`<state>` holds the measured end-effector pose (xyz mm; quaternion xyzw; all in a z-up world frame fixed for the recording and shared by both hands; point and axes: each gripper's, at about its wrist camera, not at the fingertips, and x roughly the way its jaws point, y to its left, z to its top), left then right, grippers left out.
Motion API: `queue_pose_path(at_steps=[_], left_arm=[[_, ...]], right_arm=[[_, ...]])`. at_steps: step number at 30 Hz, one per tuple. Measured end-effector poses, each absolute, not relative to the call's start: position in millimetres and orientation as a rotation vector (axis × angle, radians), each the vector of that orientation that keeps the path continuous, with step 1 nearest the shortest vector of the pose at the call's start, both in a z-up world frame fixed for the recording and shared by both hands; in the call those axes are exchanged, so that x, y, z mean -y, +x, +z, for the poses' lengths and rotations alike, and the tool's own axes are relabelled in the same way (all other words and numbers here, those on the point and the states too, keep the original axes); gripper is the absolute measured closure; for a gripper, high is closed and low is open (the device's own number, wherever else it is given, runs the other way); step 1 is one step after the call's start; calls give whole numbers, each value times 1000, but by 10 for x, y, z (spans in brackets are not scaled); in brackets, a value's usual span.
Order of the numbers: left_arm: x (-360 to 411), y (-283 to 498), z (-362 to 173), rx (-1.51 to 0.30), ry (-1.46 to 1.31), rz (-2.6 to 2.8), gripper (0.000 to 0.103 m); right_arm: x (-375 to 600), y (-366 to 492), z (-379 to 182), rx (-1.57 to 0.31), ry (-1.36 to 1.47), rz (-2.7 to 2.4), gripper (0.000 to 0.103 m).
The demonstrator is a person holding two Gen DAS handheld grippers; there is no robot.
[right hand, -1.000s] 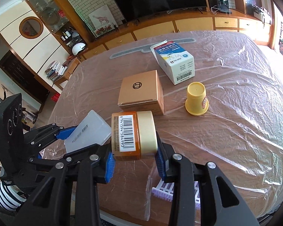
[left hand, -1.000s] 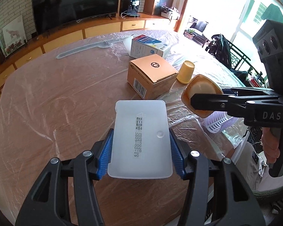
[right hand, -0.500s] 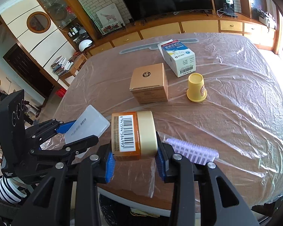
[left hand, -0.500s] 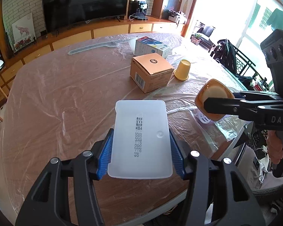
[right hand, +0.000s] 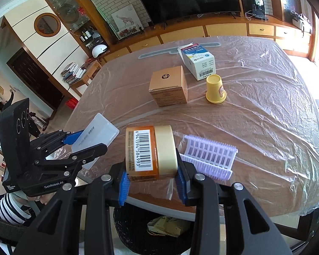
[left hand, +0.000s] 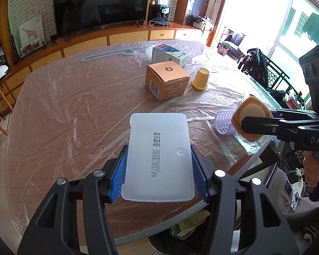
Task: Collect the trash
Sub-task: 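Carry the amber jar and white lid over the black trash bin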
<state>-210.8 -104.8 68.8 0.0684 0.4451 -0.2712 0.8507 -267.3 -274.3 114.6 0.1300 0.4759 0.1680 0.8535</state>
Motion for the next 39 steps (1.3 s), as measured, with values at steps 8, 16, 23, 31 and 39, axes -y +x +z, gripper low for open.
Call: queue_pose_path(at_steps=[8, 16, 23, 31, 39], left_arm=[[1053, -2206, 709, -934, 144, -574, 48], [1051, -2315, 695, -941, 145, -575, 48], [1047, -2385, 683, -946, 143, -575, 48], [1061, -2519, 630, -963, 144, -585, 48], [1093, -2564, 599, -977, 145, -586, 48]], right_arm=[[2739, -2789, 1152, -1007, 264, 365, 68], [2713, -2903, 1117, -1025, 253, 380, 68], [2702, -3005, 1080, -1034, 253, 392, 68], [2677, -3123, 1035, -1050, 249, 399, 68], [2674, -3147, 1002, -1054, 255, 401, 68]])
